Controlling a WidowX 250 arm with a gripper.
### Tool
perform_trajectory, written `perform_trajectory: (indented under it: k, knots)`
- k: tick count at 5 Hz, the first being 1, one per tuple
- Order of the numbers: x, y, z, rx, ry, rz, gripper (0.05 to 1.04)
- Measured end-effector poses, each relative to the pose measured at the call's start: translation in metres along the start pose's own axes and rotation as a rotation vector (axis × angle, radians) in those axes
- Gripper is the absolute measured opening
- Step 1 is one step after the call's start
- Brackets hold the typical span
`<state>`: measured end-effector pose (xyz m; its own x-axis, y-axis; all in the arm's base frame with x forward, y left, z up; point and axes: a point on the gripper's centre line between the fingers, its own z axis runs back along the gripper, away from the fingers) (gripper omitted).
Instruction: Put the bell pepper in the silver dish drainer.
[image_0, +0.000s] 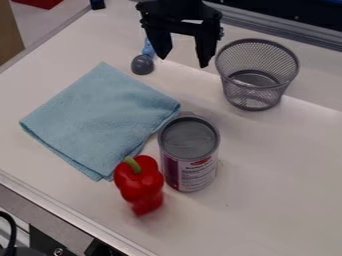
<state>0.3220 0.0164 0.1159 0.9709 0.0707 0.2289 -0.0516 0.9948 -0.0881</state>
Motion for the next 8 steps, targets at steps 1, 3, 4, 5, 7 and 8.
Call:
perform_trajectory:
  k: [1, 3, 4, 5, 7, 8]
  knots:
    - [-0.005, 0.0, -0.006, -0.005, 0.028, -0.003, 1.001]
    - [-0.032, -0.002, 0.021, -0.089, 0.037, -0.134, 1.001]
    - [-0.049, -0.007, 0.037, -0.141, 0.06, -0.21, 1.001]
    - [-0.079, -0.012, 0.042, -0.167, 0.161, -0.3, 1.001]
    - [-0.125, -0.015, 0.044, -0.18, 0.22, -0.457, 1.001]
    - [-0.137, -0.017, 0.038, -0.172, 0.231, -0.481, 1.001]
